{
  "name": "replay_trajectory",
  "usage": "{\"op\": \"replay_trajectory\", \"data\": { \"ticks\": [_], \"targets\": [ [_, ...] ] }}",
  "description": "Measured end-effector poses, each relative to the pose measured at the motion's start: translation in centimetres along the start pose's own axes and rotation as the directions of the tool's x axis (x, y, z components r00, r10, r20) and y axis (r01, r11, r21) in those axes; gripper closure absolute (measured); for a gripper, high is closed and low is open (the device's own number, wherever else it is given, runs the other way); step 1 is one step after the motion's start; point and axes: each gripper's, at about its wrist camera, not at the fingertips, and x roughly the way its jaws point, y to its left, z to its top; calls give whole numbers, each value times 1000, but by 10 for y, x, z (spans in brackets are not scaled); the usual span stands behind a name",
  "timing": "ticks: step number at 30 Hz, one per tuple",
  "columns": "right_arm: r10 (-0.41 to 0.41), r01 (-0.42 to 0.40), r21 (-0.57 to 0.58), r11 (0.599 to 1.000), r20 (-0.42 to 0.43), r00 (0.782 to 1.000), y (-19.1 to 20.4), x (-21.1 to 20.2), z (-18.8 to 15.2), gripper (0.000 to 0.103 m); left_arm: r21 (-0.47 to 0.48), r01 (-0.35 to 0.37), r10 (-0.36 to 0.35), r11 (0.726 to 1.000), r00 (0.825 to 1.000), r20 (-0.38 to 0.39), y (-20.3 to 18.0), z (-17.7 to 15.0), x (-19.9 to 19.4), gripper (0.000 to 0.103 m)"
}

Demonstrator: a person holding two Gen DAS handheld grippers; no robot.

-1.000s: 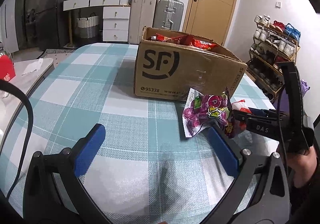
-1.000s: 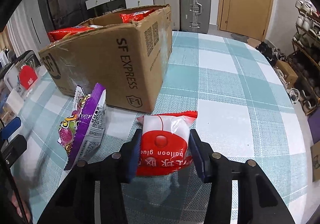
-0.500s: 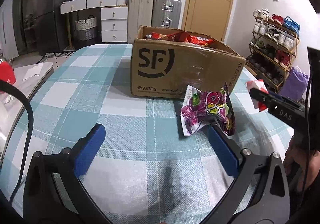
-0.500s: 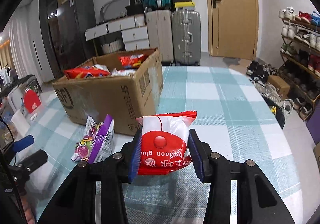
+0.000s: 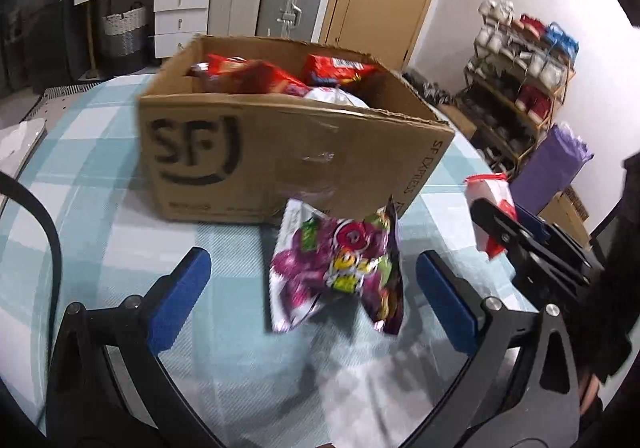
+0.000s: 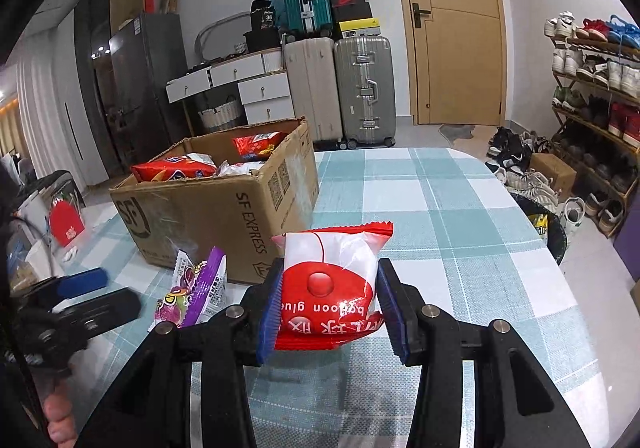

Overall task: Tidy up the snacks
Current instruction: 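Grasp the purple candy bag with the left gripper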

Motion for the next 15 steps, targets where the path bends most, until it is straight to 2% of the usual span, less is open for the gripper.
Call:
{"op": "replay_trajectory", "data": {
  "ticks": [2,6,7,8,10,12,13,15],
  "targets": [
    [2,-2,9,1000,0,1000,-2,0,0,58,24,9,-9,1000,1000,-27,-8,6,13,1],
    [5,-5,19,1000,2,1000,-4,-1,-1,58,37,-8,13,999,990,-140,-17,13,45,2],
    [6,-6,19,1000,2,1000,-4,-1,-1,58,32,-5,10,999,988,-151,-15,15,49,14],
    [-6,6,22,1000,0,1000,-5,-1,-1,58,29,-5,10,1000,984,-175,-13,15,56,30],
    [5,-5,27,1000,-1,1000,-6,-1,0,58,34,0,6,999,986,-167,-13,16,57,32],
    [5,-5,27,1000,1,1000,-6,-1,0,58,59,18,-10,998,989,-144,-14,17,50,48],
    [6,-6,27,1000,1,1000,-6,-1,0,58,75,35,-24,997,991,-133,-15,17,46,52],
    [5,-5,26,1000,-2,1000,-6,0,0,58,100,17,-3,995,990,-138,-16,16,43,55]
  ]
}}
